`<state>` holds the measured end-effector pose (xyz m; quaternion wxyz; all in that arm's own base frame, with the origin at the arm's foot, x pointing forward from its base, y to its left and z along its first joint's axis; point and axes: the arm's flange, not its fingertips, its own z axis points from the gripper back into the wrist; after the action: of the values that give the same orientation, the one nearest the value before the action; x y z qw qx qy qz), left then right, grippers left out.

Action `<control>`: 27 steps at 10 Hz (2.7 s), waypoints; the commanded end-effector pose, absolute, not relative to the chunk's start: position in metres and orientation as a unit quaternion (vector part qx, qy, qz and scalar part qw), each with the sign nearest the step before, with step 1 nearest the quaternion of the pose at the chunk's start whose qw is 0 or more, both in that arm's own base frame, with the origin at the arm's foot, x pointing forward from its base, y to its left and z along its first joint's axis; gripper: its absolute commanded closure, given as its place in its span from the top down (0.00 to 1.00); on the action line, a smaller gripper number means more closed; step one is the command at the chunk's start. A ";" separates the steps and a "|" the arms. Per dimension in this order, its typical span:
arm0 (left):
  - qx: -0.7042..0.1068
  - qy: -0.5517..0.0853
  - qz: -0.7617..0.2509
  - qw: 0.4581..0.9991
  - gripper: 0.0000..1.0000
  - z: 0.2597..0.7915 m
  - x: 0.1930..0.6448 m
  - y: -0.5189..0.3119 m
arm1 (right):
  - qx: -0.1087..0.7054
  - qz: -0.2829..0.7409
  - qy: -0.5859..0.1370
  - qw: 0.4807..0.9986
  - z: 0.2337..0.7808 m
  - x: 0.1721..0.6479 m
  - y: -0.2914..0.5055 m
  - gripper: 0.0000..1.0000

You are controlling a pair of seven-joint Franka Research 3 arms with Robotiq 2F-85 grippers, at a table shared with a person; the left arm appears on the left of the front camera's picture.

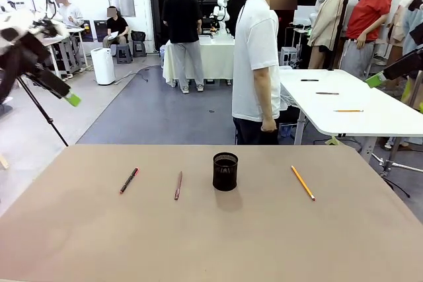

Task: Place the pens into the pen holder.
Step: Pick up a writing instrument from the table and place it into the Pen holder.

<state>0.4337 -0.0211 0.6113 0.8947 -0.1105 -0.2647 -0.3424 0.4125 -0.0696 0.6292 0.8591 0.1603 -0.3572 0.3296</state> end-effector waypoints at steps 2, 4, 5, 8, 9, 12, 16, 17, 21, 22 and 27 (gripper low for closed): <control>-0.039 -0.179 -0.254 0.950 1.00 0.598 0.428 -0.083 | 0.166 0.331 -0.360 0.856 0.630 0.412 -0.070 1.00; 0.036 -0.163 -0.243 0.955 1.00 0.560 0.430 -0.133 | 0.166 0.331 -0.360 0.856 0.630 0.412 -0.070 1.00; 0.050 -0.156 -0.231 0.959 1.00 0.544 0.434 -0.148 | 0.166 0.331 -0.360 0.856 0.630 0.412 -0.070 1.00; 0.029 -0.153 -0.227 0.962 1.00 0.519 0.444 -0.174 | 0.166 0.331 -0.360 0.856 0.630 0.412 -0.070 1.00; 0.044 -0.153 -0.223 0.962 1.00 0.523 0.435 -0.168 | 0.166 0.331 -0.360 0.856 0.630 0.412 -0.070 1.00; 0.044 -0.153 -0.223 0.962 1.00 0.523 0.435 -0.168 | 0.166 0.331 -0.360 0.856 0.630 0.412 -0.070 1.00; 0.123 -0.112 -0.206 0.964 1.00 0.496 0.480 -0.186 | 0.166 0.331 -0.360 0.856 0.630 0.412 -0.070 1.00; 0.128 -0.095 -0.222 0.962 1.00 0.488 0.496 -0.187 | 0.166 0.331 -0.360 0.856 0.630 0.412 -0.070 1.00; 0.065 -0.076 -0.266 0.959 1.00 0.431 0.564 -0.172 | 0.166 0.331 -0.360 0.856 0.630 0.412 -0.070 1.00; 0.050 -0.071 -0.263 0.961 1.00 0.414 0.577 -0.165 | 0.166 0.331 -0.360 0.856 0.630 0.412 -0.070 1.00; -0.004 -0.077 -0.198 0.977 1.00 0.356 0.593 -0.141 | 0.166 0.331 -0.360 0.856 0.630 0.412 -0.070 1.00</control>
<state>0.5949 -0.1401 0.3590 0.9762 0.0036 -0.0679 -0.2060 0.4125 -0.0702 0.6286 0.8601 0.1594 -0.3561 0.3287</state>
